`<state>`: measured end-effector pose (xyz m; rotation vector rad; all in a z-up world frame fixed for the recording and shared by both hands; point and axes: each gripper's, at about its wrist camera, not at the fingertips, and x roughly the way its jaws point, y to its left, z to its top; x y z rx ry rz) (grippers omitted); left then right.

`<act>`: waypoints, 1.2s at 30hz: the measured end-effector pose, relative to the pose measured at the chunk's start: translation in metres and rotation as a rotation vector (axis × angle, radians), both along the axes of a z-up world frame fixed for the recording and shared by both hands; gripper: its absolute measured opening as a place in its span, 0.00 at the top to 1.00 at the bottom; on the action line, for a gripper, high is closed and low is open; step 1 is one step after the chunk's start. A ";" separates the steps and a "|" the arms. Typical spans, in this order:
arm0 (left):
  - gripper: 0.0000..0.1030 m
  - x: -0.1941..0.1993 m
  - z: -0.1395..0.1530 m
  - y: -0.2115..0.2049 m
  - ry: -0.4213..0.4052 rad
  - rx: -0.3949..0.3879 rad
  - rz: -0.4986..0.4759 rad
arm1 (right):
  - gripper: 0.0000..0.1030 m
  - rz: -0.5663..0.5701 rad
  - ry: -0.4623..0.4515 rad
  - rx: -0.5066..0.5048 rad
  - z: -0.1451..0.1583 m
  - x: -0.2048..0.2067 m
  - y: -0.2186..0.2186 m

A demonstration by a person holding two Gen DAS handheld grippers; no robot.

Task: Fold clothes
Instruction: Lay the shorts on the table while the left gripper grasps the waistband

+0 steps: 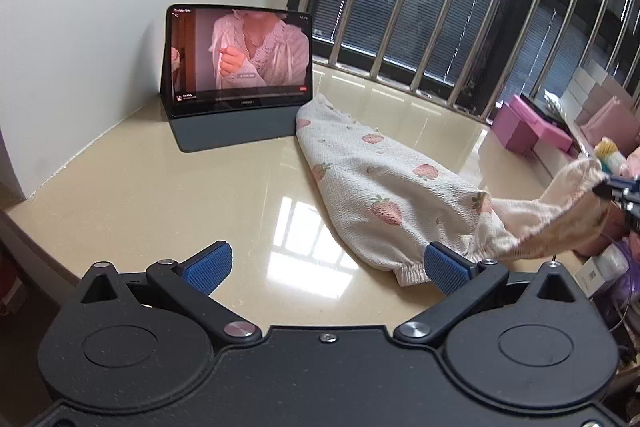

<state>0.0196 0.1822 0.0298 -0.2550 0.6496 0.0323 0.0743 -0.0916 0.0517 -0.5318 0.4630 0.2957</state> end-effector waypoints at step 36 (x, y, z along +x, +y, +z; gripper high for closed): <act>0.80 0.062 -0.021 -0.036 0.077 -0.006 -0.016 | 0.95 -0.381 0.036 0.514 -0.027 -0.048 -0.100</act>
